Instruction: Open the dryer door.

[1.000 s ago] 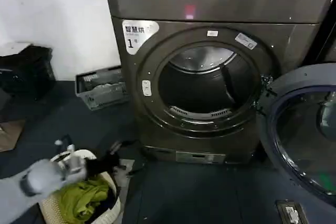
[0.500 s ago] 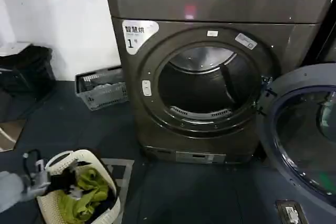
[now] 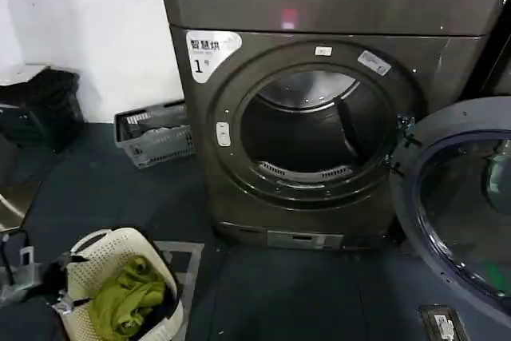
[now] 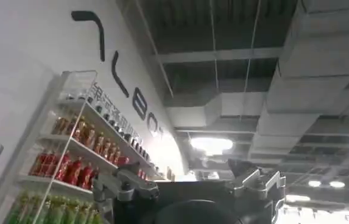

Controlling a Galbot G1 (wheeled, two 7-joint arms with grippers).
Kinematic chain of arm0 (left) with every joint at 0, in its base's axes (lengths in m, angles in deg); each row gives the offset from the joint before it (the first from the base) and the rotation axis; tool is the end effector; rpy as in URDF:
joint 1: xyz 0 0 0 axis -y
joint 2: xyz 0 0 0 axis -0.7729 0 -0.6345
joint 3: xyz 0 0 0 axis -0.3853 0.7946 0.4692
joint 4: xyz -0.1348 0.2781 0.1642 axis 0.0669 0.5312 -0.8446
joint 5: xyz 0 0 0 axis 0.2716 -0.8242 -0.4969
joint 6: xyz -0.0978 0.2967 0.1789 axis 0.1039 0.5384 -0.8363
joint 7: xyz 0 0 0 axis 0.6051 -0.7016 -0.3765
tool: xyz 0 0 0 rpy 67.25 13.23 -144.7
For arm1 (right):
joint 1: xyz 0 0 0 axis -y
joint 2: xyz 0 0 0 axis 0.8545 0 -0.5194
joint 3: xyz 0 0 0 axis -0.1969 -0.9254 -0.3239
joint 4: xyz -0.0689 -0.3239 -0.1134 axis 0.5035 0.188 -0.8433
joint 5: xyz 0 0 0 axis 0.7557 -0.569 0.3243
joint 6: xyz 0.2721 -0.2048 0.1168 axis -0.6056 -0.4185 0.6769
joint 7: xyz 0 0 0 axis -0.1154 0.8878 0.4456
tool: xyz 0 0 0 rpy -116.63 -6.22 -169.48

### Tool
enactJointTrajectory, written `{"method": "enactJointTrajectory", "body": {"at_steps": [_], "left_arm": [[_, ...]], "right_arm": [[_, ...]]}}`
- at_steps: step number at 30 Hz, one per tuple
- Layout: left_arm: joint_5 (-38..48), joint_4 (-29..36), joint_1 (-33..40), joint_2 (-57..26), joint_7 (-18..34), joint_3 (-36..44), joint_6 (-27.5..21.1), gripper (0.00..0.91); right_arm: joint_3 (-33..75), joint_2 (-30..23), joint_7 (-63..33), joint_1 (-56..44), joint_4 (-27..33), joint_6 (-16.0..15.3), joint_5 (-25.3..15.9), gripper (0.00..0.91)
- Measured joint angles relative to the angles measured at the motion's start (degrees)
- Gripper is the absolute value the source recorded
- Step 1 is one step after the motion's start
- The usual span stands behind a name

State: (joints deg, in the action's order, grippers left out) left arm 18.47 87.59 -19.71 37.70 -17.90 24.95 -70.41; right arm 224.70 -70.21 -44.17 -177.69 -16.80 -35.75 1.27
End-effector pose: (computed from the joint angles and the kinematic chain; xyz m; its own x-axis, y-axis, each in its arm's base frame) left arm 0.2973 0.3201 -0.2036 -0.4481 0.2162 0.8675 0.8786 0.2860 0.3825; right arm -0.0920 -0.4886 0.0255 -0.1494 0.8052 -0.5739 0.9871 0.0881 -0.1334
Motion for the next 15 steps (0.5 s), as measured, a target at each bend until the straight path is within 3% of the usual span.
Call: {"method": "enactJointTrajectory", "body": {"at_steps": [15], "left_arm": [[-1.2, -3.9, -0.6, -1.7, -1.6, -2.4, -0.7, 0.907]], "right_arm": [[1.2, 0.7, 0.5, -0.7, 0.9, 0.9, -1.1, 0.907]]}}
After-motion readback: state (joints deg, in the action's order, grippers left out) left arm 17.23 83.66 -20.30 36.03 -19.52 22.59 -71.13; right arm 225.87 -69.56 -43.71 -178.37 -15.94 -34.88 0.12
